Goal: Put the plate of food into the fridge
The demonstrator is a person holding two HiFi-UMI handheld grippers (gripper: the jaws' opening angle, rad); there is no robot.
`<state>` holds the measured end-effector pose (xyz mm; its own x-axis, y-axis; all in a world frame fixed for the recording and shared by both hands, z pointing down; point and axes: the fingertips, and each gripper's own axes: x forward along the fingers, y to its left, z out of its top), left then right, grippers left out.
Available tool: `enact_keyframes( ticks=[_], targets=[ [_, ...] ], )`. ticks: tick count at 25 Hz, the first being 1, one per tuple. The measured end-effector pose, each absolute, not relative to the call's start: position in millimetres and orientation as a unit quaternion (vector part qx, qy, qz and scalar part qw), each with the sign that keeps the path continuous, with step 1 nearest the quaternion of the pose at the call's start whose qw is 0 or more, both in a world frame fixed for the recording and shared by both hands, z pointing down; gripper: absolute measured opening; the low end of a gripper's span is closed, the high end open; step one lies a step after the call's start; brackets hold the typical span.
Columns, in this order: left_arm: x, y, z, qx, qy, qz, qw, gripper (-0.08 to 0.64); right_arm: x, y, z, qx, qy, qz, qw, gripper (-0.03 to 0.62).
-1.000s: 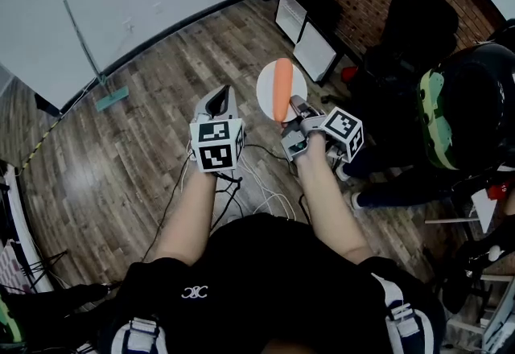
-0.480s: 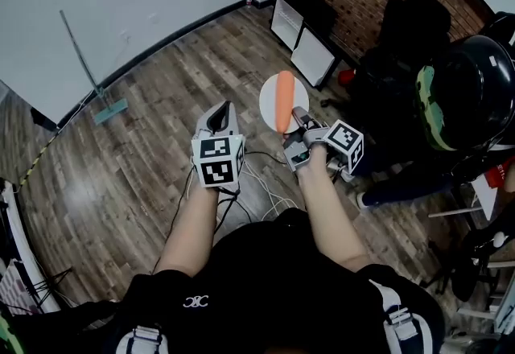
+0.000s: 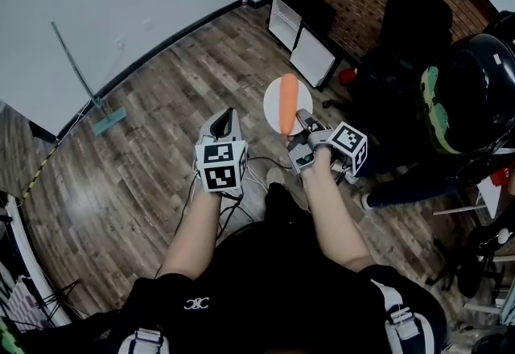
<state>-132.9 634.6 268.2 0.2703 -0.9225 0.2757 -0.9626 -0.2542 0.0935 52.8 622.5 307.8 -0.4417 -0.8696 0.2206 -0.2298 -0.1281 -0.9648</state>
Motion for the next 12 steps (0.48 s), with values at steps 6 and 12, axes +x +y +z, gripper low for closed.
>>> enact_keyframes(
  ticks=[6, 12],
  targets=[
    [-117, 566, 267, 0.783, -0.604, 0.092, 0.114, -0.005, 75, 546, 307, -0.45, 0.606, -0.594, 0.278, 0.046],
    [-91, 493, 256, 0.78, -0.609, 0.099, 0.106, -0.005, 102, 471, 303, -0.447, 0.61, -0.594, 0.275, 0.046]
  ],
)
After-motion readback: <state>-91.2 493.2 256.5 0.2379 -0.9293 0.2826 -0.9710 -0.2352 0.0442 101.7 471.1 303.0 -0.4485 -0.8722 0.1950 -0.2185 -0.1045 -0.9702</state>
